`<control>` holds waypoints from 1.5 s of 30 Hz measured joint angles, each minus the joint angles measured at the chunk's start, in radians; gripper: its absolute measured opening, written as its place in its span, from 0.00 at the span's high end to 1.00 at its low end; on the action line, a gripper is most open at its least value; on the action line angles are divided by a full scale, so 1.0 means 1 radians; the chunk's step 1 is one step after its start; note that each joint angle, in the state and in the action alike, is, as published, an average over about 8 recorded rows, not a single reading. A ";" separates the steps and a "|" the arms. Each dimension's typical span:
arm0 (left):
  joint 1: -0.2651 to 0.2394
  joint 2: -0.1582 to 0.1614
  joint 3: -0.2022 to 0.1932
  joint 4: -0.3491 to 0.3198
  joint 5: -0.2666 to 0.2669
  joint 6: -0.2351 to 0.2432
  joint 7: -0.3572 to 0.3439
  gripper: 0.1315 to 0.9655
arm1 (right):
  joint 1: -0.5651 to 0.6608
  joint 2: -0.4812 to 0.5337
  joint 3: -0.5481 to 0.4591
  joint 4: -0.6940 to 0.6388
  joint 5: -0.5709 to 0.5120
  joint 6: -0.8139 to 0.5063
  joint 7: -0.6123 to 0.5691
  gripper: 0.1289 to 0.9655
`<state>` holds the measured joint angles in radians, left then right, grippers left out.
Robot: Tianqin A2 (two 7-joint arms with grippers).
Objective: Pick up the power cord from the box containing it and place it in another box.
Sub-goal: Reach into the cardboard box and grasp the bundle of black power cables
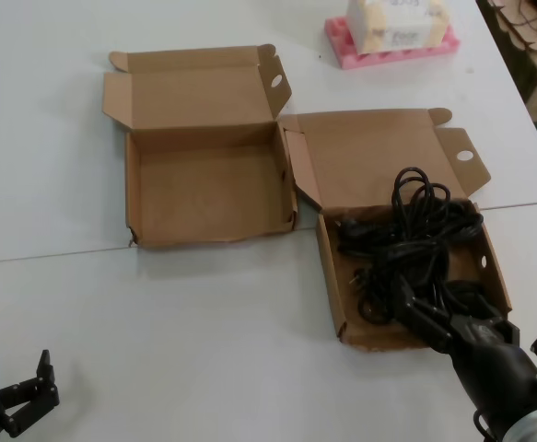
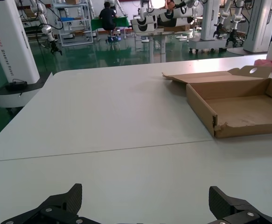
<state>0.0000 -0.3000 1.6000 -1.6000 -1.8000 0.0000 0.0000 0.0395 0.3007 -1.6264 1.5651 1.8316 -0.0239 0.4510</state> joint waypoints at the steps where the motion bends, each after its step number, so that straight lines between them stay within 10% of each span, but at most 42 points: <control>1: 0.000 0.000 0.000 0.000 0.000 0.000 0.000 0.00 | 0.000 0.000 0.000 0.000 0.000 0.000 0.000 0.00; 15: 0.000 0.000 0.000 0.000 0.000 0.000 0.000 0.00 | 0.002 -0.008 0.010 -0.003 -0.002 0.006 0.000 0.00; 29: 0.000 0.000 0.000 0.000 0.000 0.000 0.000 0.06 | 0.078 -0.161 0.263 -0.096 -0.166 -0.222 0.000 0.00; 45: 0.000 0.000 0.000 0.000 0.000 0.000 0.000 0.34 | 0.360 0.050 -0.247 -0.421 -0.431 0.051 -0.006 0.00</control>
<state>0.0000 -0.3000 1.6000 -1.6000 -1.7999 0.0000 0.0000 0.3996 0.3511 -1.8738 1.1445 1.4004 0.0275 0.4449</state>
